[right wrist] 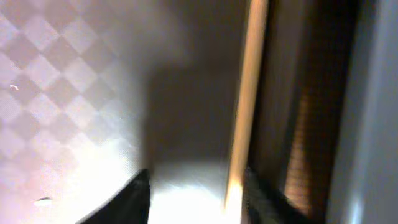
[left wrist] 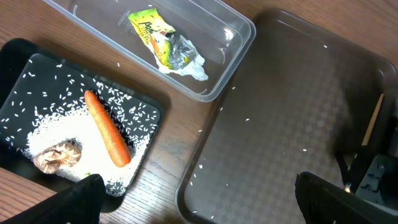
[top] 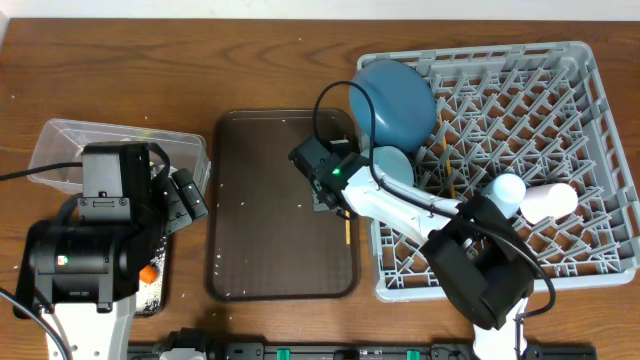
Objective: Sort waste into correct bins and load items into the dishwasher rack
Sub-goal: 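Return the right gripper to the brown tray and grasp the remaining chopstick, then carry the second chopstick into the rack and open the right gripper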
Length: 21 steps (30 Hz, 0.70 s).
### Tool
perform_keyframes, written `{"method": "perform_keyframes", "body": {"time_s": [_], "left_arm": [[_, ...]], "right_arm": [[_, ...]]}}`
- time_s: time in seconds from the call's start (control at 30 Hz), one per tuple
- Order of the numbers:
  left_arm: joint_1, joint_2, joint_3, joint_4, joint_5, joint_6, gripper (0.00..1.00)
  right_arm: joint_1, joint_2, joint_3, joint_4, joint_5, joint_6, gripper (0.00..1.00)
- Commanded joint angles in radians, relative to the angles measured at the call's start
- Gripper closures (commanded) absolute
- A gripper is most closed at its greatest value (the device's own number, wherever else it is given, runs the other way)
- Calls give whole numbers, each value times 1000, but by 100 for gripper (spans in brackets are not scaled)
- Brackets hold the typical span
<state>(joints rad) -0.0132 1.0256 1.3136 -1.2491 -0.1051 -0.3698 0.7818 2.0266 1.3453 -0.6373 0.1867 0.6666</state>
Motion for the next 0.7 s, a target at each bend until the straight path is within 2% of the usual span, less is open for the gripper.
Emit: {"method": "perform_keyframes", "body": {"time_s": [0.0,0.23,0.27,0.33,0.37,0.57,0.67], "left_arm": [[6,1,7,-1,-12,-9,2],[6,1,7,-1,-12,-9,2],[6,1,7,-1,-12,-9,2],[6,1,7,-1,-12,-9,2],[6,1,7,-1,-12,-9,2],[6,1,7,-1,-12,-9,2],[6,1,7,-1,-12,-9,2]], "right_arm": [[-1,35,-1,33,-92,-29,68],[10,35,-1,53,-71,-58,66],[10,35,-1,53,-61,-58,70],[8,35,-1,55,-55,-55,91],[6,35,-1,55,-52,-47,99],[12,32,2,53,-13,-40,99],[18,13,29,50,-21,-139,99]]}}
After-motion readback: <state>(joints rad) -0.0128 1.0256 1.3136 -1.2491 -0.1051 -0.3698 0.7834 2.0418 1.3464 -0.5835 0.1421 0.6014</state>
